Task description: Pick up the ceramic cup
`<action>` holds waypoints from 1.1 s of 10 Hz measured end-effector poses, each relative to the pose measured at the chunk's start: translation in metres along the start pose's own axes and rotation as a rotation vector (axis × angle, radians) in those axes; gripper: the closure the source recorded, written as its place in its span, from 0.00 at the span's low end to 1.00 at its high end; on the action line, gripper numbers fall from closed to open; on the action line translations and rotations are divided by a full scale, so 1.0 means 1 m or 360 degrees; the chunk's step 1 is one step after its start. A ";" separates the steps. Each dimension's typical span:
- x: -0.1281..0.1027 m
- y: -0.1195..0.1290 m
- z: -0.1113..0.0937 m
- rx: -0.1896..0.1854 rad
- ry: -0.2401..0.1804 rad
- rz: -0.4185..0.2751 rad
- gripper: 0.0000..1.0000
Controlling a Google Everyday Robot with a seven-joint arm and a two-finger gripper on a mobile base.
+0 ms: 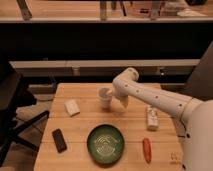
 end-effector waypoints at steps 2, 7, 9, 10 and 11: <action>0.001 0.001 0.001 -0.0001 0.0001 -0.0003 0.20; 0.007 0.005 0.003 -0.0004 0.0008 -0.0008 0.20; 0.008 0.006 0.003 -0.0004 0.0010 -0.0011 0.20; 0.009 0.007 0.003 -0.0004 0.0011 -0.0013 0.20; 0.010 0.008 0.003 -0.0005 0.0013 -0.0014 0.20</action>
